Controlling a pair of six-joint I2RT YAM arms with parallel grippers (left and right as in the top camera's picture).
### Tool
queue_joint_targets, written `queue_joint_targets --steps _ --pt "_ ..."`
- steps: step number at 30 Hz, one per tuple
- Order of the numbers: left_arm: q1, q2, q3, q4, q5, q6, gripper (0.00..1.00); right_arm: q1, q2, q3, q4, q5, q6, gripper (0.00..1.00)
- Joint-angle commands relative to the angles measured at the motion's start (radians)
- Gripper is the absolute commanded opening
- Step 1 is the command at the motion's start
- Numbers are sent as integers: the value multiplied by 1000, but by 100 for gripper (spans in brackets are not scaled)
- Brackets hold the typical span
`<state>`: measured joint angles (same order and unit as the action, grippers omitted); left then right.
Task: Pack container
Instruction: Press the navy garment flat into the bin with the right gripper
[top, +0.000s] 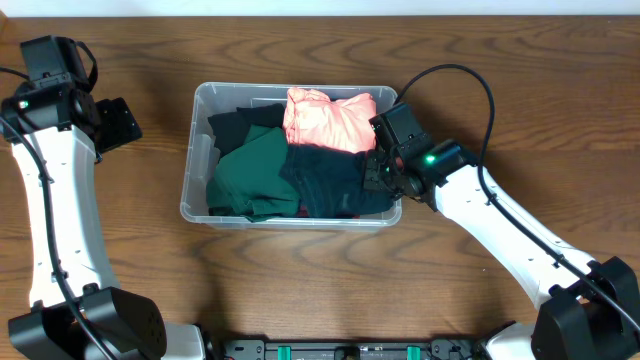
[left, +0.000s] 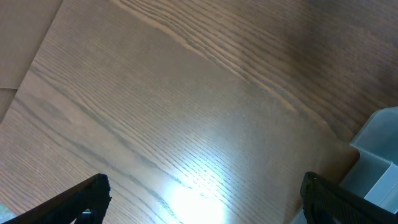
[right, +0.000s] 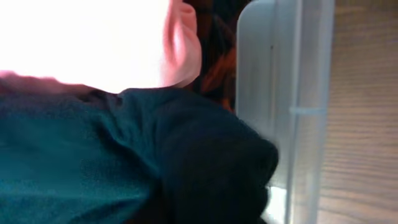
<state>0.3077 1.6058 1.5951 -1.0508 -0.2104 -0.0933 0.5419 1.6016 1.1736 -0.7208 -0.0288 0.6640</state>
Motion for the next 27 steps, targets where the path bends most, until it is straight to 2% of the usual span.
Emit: queue_joint_targets --steps 1,6,8,10,11,12,18,23,27 --pt "3 -12 13 -3 -11 2 98 1 -21 2 27 75 -84 45" --pt "3 -12 13 -3 -11 2 98 0 -100 3 113 43 -192 70" --pt "3 -12 13 -3 -11 2 98 -2 -152 3 138 44 -212 71" --pt "3 -12 13 -3 -11 2 98 -3 -207 3 165 43 -217 67" --pt "3 -12 13 -3 -11 2 98 -3 -236 3 182 43 -217 62" --pt "3 -12 13 -3 -11 2 98 -3 -264 3 201 43 -217 52" --pt "3 -12 13 -3 -11 2 98 9 -280 3 268 -71 -217 27" --pt "3 -12 13 -3 -11 2 98 64 -143 2 307 -97 -220 23" --pt "3 -12 13 -3 -11 2 98 117 31 2 365 -200 -268 23"
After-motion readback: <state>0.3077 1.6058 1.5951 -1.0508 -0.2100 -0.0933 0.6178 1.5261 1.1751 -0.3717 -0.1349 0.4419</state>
